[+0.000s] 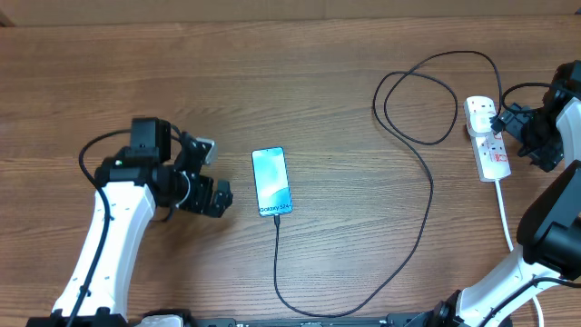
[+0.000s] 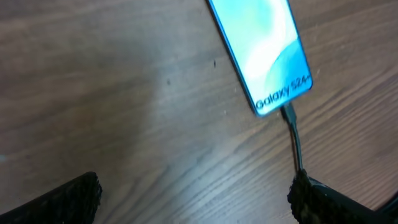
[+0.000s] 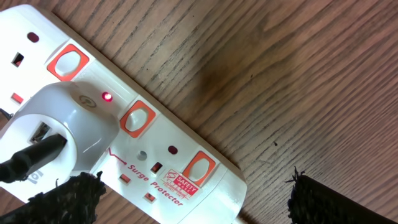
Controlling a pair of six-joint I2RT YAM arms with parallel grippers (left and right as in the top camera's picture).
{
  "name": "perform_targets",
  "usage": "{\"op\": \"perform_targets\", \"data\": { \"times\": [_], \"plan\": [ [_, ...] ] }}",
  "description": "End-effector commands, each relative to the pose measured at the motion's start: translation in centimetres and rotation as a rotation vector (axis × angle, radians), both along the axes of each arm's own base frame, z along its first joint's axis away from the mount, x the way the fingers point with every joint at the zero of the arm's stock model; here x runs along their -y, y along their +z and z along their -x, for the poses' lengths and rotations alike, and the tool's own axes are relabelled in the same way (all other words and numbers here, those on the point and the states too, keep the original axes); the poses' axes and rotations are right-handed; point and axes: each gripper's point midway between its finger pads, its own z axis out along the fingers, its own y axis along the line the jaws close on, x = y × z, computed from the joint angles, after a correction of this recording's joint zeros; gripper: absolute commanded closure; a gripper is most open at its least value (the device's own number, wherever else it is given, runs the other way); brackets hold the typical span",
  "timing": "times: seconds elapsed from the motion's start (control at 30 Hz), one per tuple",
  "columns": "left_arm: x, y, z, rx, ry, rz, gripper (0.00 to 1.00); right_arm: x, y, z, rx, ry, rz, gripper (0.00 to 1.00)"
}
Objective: Plug charger to phone and switch on socket
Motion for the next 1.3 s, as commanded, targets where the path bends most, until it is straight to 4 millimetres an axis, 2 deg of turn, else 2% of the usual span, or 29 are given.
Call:
{"op": "perform_targets", "data": {
  "times": [0.0,0.27,0.43,0.5,0.53,0.63,0.73,0.8,0.9,1.03,1.17,1.27],
  "plan": [
    [0.4,0.1,1.2,0.017,-0.012,-0.002,0.0,0.3,1.5,-0.5,0.038,0.004,0.022,0.0],
    [-1.6,0.4,2.5,0.02,0.013,-0.124,0.0,0.3,1.5,-0.5,0.038,0.004,0.022,0.0],
    [-1.6,0.7,2.5,0.037,0.014,-0.125,0.0,0.3,1.5,-0.5,0.038,0.004,0.022,0.0],
    [-1.7,0.7,2.6,0.033,0.014,-0.128,0.04,0.3,1.5,-0.5,0.038,0.004,0.022,0.0],
    [-1.9,0.7,2.5,0.036,0.013,-0.139,0.0,0.3,1.5,-0.5,0.038,0.004,0.022,0.0],
    [-2.2,0.6,2.7,0.028,0.018,-0.158,0.0,0.3,1.5,-0.5,0.038,0.004,0.022,0.0],
    [-1.3,0.7,3.0,0.006,0.039,-0.095,0.0,0.3,1.5,-0.5,0.038,0.004,0.022,0.0],
    [-1.1,0.9,2.3,0.035,0.04,-0.088,0.0,0.3,1.5,-0.5,0.038,0.004,0.022,0.0],
    [-0.7,1.7,-0.6,0.166,0.041,-0.063,0.0,0.3,1.5,-0.5,0.038,0.004,0.022,0.0],
    [1.4,2.8,-4.3,0.372,-0.003,0.067,0.01,0.3,1.5,-0.5,0.038,0.004,0.022,0.0],
    [2.9,2.1,-5.3,0.488,-0.03,0.162,0.0,0.3,1.5,-0.5,0.038,0.004,0.022,0.0],
    [3.2,0.5,-4.7,0.507,-0.038,0.177,0.0,0.3,1.5,-0.5,0.038,0.004,0.022,0.0]
  ]
}}
